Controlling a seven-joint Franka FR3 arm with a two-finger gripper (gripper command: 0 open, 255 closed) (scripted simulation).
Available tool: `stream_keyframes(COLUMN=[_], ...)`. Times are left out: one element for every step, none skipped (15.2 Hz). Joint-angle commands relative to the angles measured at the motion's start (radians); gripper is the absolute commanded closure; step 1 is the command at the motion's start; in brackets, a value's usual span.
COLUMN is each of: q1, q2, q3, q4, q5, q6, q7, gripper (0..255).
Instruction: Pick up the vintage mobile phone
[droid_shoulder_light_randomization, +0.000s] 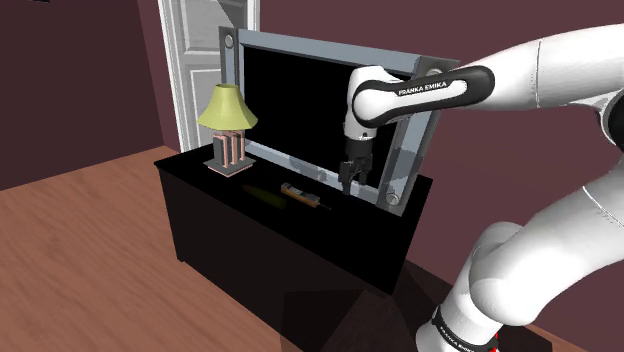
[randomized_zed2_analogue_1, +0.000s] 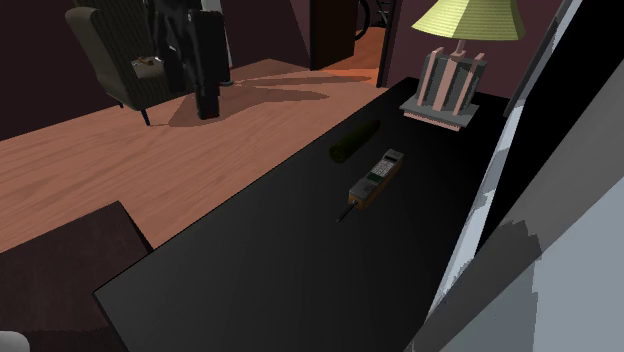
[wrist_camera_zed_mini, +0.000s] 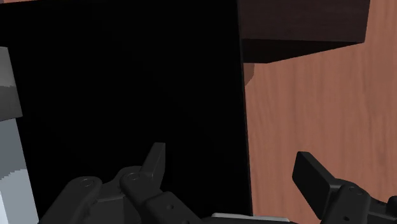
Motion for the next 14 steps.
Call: stream_keyframes(q1=[-0.001,-0.001,-0.002,-0.003,-0.003,-0.004,-0.005,-0.007,-0.009,-0.011,-0.014,-0.017,-0.021,-0.026], q2=[0.068,0.103,0.138,0.174,0.21,0.246,0.283,0.32,0.357,0.394,0.432,0.469,0.507,0.545], q3=[-0.016,-0.024,-0.031,-0.038,-0.045,-0.051,-0.057,-0.062,-0.066,-0.069,-0.072,-0.074,-0.075,-0.075], q4=[0.009,0.022,0.036,0.052,0.069,0.087,0.107,0.128,0.15,0.174,0.199,0.226,0.253,0.283], q5=[-0.002,-0.001,0.0,0.003,0.007,0.011,0.017,0.023,0.031,0.039,0.047,0.057,0.066,0.076], q6=[0.069,0.096,0.122,0.146,0.17,0.192,0.213,0.233,0.252,0.27,0.286,0.301,0.314,0.327], q7=[-0.032,-0.048,-0.065,-0.082,-0.099,-0.116,-0.133,-0.151,-0.168,-0.186,-0.203,-0.221,-0.238,-0.255], gripper=[0,0,0,0,0,0,0,0,0,0,0,0,0,0])
